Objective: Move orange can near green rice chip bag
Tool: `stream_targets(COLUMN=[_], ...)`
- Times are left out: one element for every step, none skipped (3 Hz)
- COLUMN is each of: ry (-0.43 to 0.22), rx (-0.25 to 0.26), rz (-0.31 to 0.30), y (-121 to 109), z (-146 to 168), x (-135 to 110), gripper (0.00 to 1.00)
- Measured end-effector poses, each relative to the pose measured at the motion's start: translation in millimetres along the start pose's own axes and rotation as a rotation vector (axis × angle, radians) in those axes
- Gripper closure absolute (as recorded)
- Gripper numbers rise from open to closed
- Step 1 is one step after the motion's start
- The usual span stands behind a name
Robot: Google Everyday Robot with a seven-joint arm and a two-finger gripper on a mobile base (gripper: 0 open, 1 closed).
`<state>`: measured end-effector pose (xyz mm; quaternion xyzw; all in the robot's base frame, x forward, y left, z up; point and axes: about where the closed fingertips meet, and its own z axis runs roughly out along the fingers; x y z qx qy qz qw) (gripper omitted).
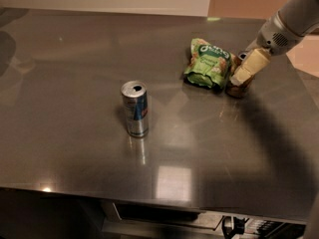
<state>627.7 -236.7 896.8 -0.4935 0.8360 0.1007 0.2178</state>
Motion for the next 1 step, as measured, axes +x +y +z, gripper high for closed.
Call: stream_targets(ry=[0.0], rx=[0.0], rz=[0.0], y=[0.0], z=[0.1], x=[0.0], gripper=[0.0])
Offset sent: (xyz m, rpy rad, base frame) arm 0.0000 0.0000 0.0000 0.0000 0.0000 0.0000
